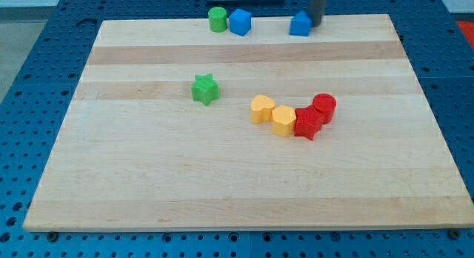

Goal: Move the arm below the blue triangle

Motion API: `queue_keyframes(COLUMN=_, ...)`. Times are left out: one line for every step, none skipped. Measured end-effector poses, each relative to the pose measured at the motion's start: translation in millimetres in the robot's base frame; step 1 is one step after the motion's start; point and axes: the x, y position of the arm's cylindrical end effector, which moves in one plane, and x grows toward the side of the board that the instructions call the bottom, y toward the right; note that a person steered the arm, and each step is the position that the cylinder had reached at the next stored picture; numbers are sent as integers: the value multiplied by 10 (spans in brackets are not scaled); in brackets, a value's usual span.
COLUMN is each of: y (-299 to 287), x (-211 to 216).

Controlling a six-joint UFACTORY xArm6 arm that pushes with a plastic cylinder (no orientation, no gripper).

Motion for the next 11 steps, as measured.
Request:
queue_keyframes(y=-436, x=1)
queue_keyframes(y=-515, x=2)
queue_keyframes(y=-39, x=82)
queue_keyframes(y=162, x=371)
queue_keyframes(y=-451, x=625)
queue_keyframes(y=-1086, x=627)
queue_keyframes(y=-1159, x=466)
queue_keyframes(y=-1159, x=591)
queue_keyframes(y=-1035, x=963)
queue_keyframes(y=-689, x=1010)
queue_keyframes(y=-592, x=767)
